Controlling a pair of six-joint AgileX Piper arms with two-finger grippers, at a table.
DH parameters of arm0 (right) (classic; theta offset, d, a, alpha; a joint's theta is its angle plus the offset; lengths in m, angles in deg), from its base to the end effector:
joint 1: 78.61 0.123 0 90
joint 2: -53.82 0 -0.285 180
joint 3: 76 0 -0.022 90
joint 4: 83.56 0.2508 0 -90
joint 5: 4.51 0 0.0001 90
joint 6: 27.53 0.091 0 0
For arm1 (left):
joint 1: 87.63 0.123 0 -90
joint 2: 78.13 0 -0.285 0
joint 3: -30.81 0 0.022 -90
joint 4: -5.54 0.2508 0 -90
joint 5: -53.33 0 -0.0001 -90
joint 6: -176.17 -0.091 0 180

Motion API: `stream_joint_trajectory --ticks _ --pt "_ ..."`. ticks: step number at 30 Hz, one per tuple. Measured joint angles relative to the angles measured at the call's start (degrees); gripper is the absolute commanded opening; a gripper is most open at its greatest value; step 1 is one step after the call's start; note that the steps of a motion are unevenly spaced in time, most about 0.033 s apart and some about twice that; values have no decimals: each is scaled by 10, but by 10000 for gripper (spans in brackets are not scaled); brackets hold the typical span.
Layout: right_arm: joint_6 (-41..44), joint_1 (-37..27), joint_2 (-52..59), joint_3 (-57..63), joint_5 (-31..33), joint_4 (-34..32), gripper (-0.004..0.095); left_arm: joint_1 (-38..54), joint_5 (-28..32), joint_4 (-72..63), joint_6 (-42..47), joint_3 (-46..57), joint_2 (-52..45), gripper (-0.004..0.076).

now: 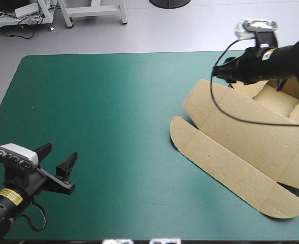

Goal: Fold the box

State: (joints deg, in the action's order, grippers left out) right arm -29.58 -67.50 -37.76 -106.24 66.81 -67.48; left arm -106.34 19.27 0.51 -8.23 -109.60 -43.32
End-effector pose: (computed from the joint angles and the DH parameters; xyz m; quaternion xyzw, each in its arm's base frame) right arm 0.2727 0.0779 0.4887 -0.1160 0.8995 0.1703 0.3853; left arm 0.0818 -0.0324 0.3456 0.1475 0.7972 -0.1136 0.5743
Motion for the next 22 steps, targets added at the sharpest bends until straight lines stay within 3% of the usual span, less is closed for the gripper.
stream_joint_trajectory --ticks 4,7,11,22 --pt "70 129 53 20 0 -167 -17 0 5 4 0 13 -3 500" --pt "98 193 108 76 -11 -226 -2 0 23 4 0 38 -13 500" --pt "132 236 201 209 -63 -266 -2 0 43 4 -1 74 -35 500" --pt "165 240 453 619 -265 -288 -4 0 14 0 -1 91 -64 496"
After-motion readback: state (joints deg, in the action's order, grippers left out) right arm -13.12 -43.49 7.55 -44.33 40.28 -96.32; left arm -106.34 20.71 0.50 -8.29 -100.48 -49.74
